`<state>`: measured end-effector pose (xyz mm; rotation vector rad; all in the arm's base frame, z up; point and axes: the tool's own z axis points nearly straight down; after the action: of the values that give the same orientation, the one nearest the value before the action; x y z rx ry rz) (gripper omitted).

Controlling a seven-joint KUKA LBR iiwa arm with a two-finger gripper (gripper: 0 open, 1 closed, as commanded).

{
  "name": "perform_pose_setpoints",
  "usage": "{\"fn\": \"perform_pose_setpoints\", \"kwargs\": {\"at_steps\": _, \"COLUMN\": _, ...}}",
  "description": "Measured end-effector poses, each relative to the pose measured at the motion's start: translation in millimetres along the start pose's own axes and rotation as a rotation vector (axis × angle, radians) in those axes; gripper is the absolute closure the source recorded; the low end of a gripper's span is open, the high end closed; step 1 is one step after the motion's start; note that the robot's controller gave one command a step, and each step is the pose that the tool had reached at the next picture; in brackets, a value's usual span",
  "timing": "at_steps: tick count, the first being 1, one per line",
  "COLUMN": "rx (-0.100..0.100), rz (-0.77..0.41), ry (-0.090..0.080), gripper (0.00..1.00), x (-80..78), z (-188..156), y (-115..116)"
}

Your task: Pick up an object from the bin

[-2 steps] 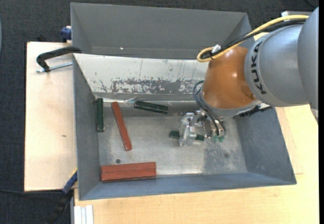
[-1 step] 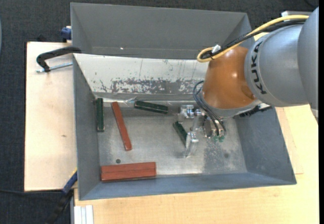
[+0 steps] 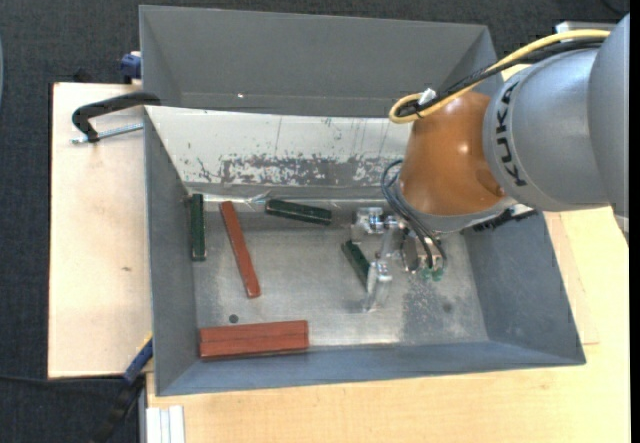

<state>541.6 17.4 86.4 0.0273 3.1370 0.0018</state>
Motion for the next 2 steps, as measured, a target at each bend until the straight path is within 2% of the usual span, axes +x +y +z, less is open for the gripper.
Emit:
{"fn": "perform_pose_setpoints", "kwargs": {"at_steps": 1, "rx": 0.001, "rz": 0.081, "ry": -0.002, "gripper": 1.00, "x": -35.9, "z": 15.5, "y": -70.2}}
{"fn": "perform_pose_setpoints", "kwargs": {"at_steps": 2, "rx": 0.001, "rz": 0.080, "ry": -0.002, "gripper": 0.00, "x": -35.9, "z": 15.5, "y": -69.9}}
